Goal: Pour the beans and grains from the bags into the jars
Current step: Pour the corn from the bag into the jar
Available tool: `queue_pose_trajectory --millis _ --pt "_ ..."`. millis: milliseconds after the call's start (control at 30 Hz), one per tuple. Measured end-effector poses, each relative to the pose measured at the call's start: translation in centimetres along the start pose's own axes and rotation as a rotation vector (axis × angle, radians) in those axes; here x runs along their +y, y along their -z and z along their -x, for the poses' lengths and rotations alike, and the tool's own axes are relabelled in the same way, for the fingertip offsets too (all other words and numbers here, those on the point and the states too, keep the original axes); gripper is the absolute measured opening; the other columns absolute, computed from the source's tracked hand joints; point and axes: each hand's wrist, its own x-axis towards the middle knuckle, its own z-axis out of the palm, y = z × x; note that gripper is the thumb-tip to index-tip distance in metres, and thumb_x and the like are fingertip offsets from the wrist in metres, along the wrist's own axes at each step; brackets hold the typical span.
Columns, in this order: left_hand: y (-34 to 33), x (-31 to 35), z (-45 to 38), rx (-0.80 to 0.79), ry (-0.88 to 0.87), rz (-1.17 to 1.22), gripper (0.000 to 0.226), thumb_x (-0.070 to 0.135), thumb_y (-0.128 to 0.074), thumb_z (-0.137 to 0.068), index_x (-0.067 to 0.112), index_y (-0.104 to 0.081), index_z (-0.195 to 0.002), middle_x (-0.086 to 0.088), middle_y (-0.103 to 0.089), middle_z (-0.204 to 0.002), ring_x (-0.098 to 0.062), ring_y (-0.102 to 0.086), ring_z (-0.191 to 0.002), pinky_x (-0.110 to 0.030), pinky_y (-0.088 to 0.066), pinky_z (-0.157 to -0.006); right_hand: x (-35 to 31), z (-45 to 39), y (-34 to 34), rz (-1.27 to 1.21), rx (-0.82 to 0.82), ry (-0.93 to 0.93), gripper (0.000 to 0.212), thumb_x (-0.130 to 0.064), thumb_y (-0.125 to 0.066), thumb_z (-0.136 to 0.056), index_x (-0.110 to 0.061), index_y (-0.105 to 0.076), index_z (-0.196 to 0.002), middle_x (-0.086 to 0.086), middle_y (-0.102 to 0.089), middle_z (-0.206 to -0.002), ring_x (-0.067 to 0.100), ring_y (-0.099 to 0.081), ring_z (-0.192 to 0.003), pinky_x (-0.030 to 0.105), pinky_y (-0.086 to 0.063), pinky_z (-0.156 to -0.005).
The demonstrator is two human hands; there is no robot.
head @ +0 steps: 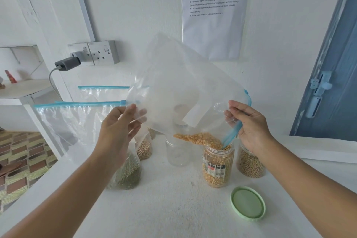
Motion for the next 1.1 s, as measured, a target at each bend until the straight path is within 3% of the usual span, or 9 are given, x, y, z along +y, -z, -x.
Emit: queue_pose_trajectory --millis 133,267,400,500,600,733,833,933,1100 --pt "-0.2 0.7 0.2 -0.029 -0.099 -0.048 0.017 0.029 -0.060 -0.105 0.013 -0.065 -0.104 -0.005 -0.079 -0.113 -0.023 -0.074 -0.112 -0.043 -0.047 -0.111 0.1 -0.1 0.2 -0.001 0.010 0.002 0.021 0.006 -0.067 -0.092 -0.008 -0.078 -0.103 0.005 -0.075 -0.095 0.019 -0.076 -0.081 0.029 -0.063 -0.076" --pt "-0.3 1.3 -0.1 -0.013 -0.121 -0.034 0.019 0.022 -0.067 -0.101 0.018 -0.060 -0.083 -0.007 -0.079 -0.109 -0.026 -0.076 -0.107 -0.044 -0.050 -0.109 0.1 -0.1 0.3 0.000 0.011 0.001 0.021 0.006 -0.067 -0.091 -0.008 -0.078 -0.103 0.004 -0.077 -0.094 0.019 -0.076 -0.082 0.030 -0.063 -0.078" --pt "-0.2 1.9 -0.3 -0.055 -0.141 0.017 0.029 0.028 -0.075 -0.089 0.019 -0.053 -0.071 -0.012 -0.078 -0.113 -0.030 -0.075 -0.109 -0.040 -0.052 -0.100 0.2 -0.1 0.3 -0.004 0.018 0.004 0.020 0.006 -0.068 -0.091 -0.008 -0.078 -0.101 0.004 -0.077 -0.095 0.019 -0.077 -0.083 0.029 -0.063 -0.077" --pt "0.3 2.1 -0.7 -0.174 -0.077 0.043 0.013 0.027 -0.062 -0.099 0.015 -0.062 -0.094 -0.014 -0.076 -0.121 -0.033 -0.072 -0.115 -0.043 -0.051 -0.104 0.2 -0.1 0.5 -0.005 0.024 0.012 0.020 0.005 -0.069 -0.090 -0.009 -0.078 -0.101 0.004 -0.077 -0.096 0.020 -0.077 -0.084 0.029 -0.063 -0.077" --pt "1.2 2.2 -1.1 -0.215 -0.047 0.047 0.019 0.014 -0.053 -0.106 0.013 -0.060 -0.124 -0.016 -0.074 -0.125 -0.033 -0.070 -0.119 -0.049 -0.048 -0.110 0.2 -0.1 0.6 -0.009 0.023 0.017 0.020 0.005 -0.069 -0.090 -0.008 -0.078 -0.102 0.004 -0.077 -0.094 0.020 -0.076 -0.084 0.030 -0.063 -0.079" --pt "1.4 2.4 -1.1 -0.109 -0.156 -0.060 0.037 0.013 -0.069 -0.096 0.012 -0.055 -0.130 -0.014 -0.079 -0.111 -0.029 -0.075 -0.109 -0.044 -0.050 -0.110 0.3 -0.1 0.5 0.007 0.026 0.030 0.020 0.005 -0.069 -0.090 -0.008 -0.078 -0.102 0.004 -0.077 -0.093 0.021 -0.076 -0.084 0.031 -0.063 -0.080" --pt "1.2 2.0 -1.0 -0.085 -0.218 -0.122 0.037 0.011 -0.067 -0.099 0.017 -0.052 -0.133 -0.012 -0.079 -0.110 -0.031 -0.076 -0.106 -0.042 -0.053 -0.105 0.4 0.0 0.5 0.009 0.030 0.032 0.020 0.005 -0.069 -0.090 -0.010 -0.080 -0.100 0.004 -0.077 -0.093 0.022 -0.076 -0.085 0.031 -0.063 -0.079" --pt "1.5 1.6 -0.7 -0.147 -0.253 -0.122 0.027 0.010 -0.060 -0.103 0.024 -0.051 -0.124 -0.015 -0.077 -0.116 -0.037 -0.073 -0.109 -0.047 -0.052 -0.106 0.4 0.1 0.5 0.007 0.026 0.034 0.021 0.005 -0.070 -0.090 -0.011 -0.081 -0.096 0.006 -0.077 -0.094 0.022 -0.075 -0.085 0.029 -0.063 -0.076" --pt "2.0 1.8 0.0 -0.231 -0.290 -0.142 0.013 0.015 -0.065 -0.092 0.020 -0.060 -0.103 -0.015 -0.075 -0.122 -0.042 -0.068 -0.118 -0.051 -0.048 -0.112 0.4 0.2 0.6 0.012 0.024 0.043 0.020 0.005 -0.069 -0.090 -0.011 -0.080 -0.098 0.006 -0.077 -0.094 0.020 -0.075 -0.084 0.028 -0.062 -0.075"
